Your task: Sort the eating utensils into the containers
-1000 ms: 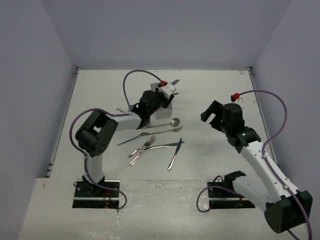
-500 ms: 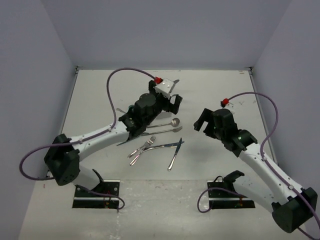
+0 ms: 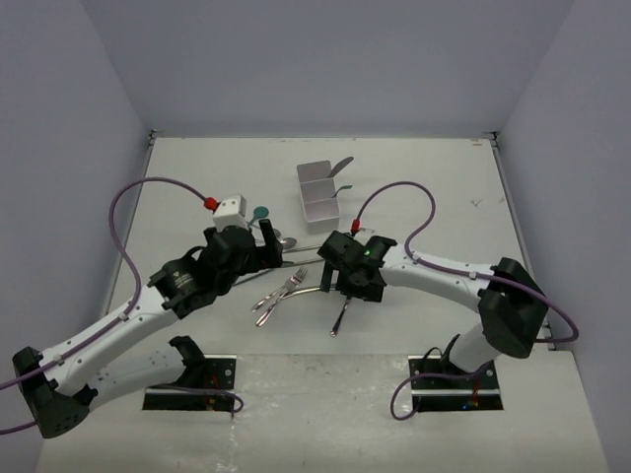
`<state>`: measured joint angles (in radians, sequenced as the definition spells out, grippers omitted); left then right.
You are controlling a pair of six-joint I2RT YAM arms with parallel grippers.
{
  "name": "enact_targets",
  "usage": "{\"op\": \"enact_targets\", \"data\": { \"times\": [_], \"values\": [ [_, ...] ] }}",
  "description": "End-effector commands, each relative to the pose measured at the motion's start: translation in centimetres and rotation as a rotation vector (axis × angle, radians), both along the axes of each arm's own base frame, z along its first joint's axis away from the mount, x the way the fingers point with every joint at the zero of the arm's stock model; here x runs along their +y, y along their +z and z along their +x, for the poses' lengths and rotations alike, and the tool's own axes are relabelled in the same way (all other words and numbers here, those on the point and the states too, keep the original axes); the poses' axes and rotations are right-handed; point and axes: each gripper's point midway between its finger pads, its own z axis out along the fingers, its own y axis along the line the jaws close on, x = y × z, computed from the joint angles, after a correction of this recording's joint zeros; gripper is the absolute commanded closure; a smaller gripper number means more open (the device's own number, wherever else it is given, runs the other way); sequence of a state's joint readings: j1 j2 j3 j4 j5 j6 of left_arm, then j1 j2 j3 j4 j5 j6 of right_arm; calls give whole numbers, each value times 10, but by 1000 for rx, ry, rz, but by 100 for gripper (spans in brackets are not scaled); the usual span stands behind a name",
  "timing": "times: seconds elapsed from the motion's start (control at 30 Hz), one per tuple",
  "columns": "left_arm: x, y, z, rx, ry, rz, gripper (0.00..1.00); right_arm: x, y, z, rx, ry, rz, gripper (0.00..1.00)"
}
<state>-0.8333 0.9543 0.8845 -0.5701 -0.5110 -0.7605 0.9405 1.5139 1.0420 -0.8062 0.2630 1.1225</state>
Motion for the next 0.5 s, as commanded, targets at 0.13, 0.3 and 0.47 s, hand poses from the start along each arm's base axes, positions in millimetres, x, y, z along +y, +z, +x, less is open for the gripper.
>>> {"op": "enact_targets", "data": {
  "times": [0.13,0.3,0.47],
  "values": [
    [22,11,-38,28,23,-156,0,16,-24,-14,72,-73,-87,2],
    [29,18,-43,13,24,-176,0,17,-45,-22,122,-74,-113,14],
    [28,13,-46,23,13,-179,0,13,-57,-28,138,-90,-124,36]
  ]
}}
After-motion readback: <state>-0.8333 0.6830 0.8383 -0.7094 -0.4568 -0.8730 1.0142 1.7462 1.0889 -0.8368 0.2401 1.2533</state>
